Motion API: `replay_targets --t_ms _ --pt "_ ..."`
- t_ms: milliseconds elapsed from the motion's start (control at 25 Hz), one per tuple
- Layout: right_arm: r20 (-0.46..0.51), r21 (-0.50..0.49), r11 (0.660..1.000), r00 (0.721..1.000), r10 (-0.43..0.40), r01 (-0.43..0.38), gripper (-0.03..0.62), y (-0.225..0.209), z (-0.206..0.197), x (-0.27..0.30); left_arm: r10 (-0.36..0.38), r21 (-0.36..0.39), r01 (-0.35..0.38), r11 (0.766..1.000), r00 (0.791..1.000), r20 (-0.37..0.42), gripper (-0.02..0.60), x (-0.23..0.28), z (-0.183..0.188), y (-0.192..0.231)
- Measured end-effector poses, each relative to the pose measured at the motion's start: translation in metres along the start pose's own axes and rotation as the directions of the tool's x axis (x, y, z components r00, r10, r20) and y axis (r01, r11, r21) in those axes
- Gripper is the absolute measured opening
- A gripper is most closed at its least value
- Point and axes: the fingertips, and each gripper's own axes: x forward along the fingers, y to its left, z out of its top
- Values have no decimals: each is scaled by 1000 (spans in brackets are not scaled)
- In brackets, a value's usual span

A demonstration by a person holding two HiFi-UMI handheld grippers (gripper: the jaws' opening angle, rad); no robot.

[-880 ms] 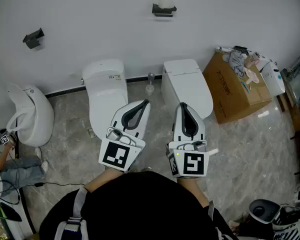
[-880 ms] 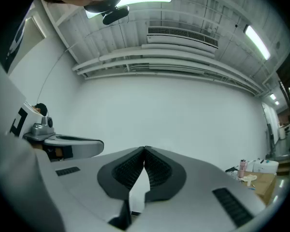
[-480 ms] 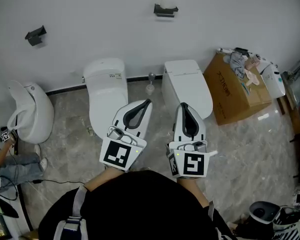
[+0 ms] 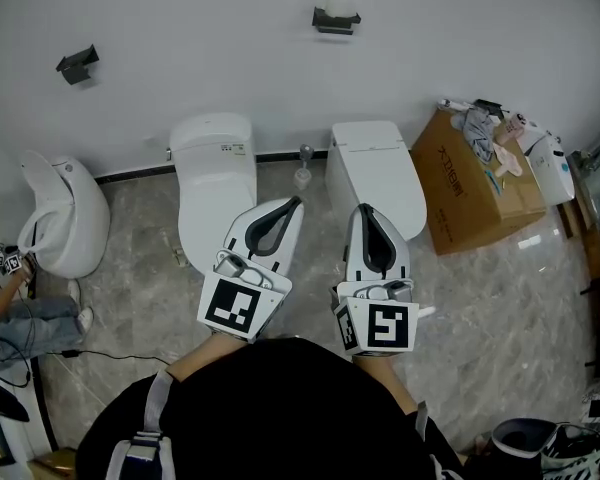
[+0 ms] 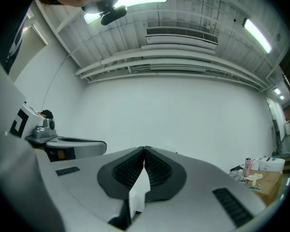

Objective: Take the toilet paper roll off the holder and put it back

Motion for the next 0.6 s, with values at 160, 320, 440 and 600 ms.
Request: replay_targets --t_ms 160,320,440,600 --pt "-7 -6 1000 1000 27 -28 23 -5 -2 -1 0 -17 1 1000 1000 20 3 3 -1 -8" --pt "-13 -4 1000 1000 27 -27 23 -12 -7 0 -3 -23 3 1000 1000 5 3 9 -8 -12" --pt "-18 -6 1000 1000 22 -22 23 -18 -15 5 -15 -19 15 1000 1000 1 3 17 -13 -12" --pt "-31 -5 1000 999 20 -20 23 -24 -25 24 -31 -26 31 999 999 -5 3 35 -21 -2"
